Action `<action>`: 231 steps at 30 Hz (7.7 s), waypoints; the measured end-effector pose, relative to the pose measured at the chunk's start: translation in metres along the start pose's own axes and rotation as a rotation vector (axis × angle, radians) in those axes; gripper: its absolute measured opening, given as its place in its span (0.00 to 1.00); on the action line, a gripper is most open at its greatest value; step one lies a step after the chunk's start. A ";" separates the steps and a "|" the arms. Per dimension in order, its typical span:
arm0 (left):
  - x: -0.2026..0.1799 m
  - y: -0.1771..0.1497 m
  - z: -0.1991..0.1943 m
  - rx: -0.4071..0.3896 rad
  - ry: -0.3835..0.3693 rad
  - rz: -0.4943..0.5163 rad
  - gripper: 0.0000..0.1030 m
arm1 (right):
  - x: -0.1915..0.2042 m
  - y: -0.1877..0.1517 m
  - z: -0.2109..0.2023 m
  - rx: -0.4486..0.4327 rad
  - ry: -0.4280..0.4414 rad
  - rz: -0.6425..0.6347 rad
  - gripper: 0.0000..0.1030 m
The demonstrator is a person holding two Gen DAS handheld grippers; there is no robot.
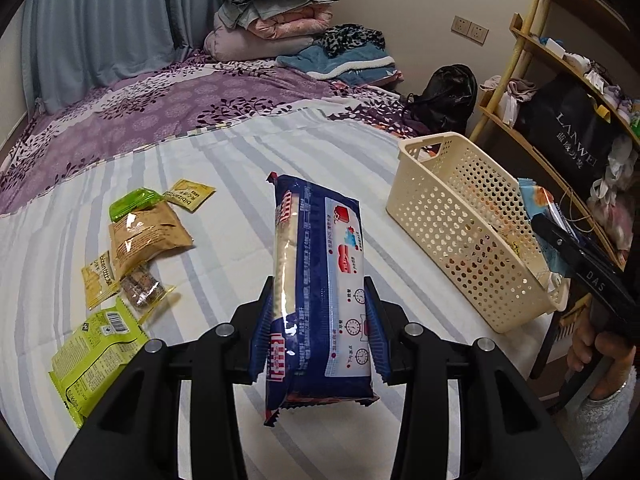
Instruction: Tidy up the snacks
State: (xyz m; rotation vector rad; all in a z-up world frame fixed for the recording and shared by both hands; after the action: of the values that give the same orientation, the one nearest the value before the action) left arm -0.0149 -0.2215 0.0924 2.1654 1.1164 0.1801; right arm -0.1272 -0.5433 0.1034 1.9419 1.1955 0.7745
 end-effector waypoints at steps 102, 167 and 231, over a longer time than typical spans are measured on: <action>-0.126 0.048 0.046 -0.019 -0.046 0.163 0.44 | -0.065 -0.005 -0.019 -0.095 -0.055 0.164 0.68; 0.014 0.022 0.026 -0.053 0.190 -0.007 0.97 | 0.051 0.006 -0.004 -0.026 0.062 0.001 0.95; 0.211 -0.101 0.022 0.113 0.231 0.015 0.75 | 0.231 -0.075 0.046 0.237 0.283 -0.285 0.95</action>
State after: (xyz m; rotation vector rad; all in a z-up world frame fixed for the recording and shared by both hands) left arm 0.0576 -0.0318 -0.0255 2.2970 1.2653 0.3913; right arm -0.0369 -0.3213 0.0435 1.8279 1.7609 0.8019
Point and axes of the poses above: each gripper's, at about its wrist camera, not at the fingertips, and z roughly the way its jaws point, x to its left, y to its top, the point moved 6 cm from there along z, roughly the way its jaws point
